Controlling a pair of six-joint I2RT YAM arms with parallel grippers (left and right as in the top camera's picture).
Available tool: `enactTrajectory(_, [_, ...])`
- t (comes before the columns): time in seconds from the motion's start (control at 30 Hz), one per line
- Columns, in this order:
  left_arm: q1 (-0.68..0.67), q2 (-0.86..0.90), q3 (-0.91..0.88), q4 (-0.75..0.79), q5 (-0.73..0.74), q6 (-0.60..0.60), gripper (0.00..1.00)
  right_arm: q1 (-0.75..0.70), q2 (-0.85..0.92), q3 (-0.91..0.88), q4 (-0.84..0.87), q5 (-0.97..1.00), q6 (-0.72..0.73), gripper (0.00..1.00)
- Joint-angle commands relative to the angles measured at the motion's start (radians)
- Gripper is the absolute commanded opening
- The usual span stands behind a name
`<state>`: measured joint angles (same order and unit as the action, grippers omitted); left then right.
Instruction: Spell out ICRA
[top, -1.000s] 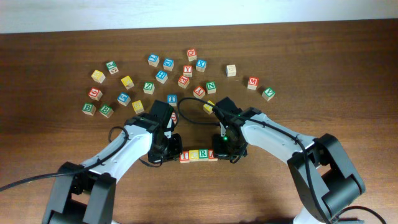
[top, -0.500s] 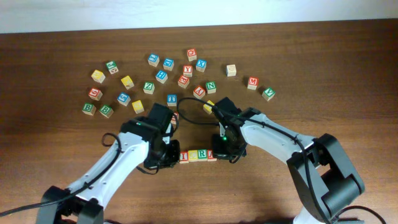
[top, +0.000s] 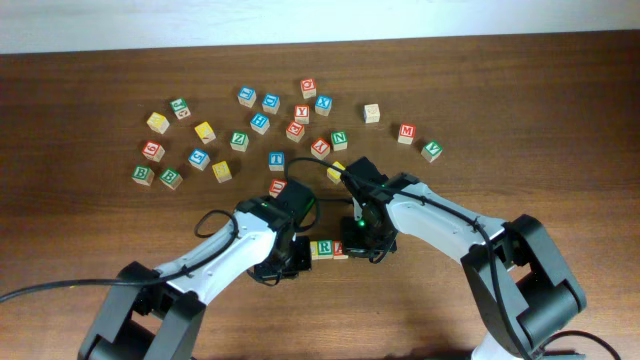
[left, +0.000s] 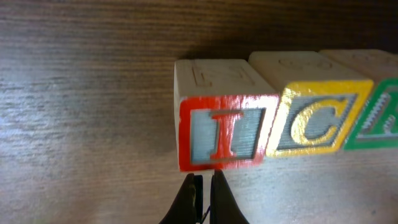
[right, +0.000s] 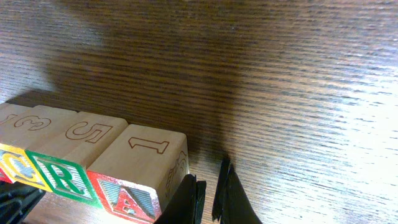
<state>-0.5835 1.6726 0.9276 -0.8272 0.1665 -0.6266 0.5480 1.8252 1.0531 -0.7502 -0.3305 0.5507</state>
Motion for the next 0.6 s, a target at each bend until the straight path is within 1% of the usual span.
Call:
enactTrajectory(0.0, [-0.003, 0.011, 0.006, 0.008, -0.014, -0.013, 0.00, 0.010, 0.014, 0.010, 0.002, -0.005, 0.008, 0.04])
enactTrajectory(0.57, [-0.003, 0.011, 0.006, 0.031, -0.033, -0.013, 0.00, 0.010, 0.014, 0.010, 0.003, -0.005, 0.008, 0.04])
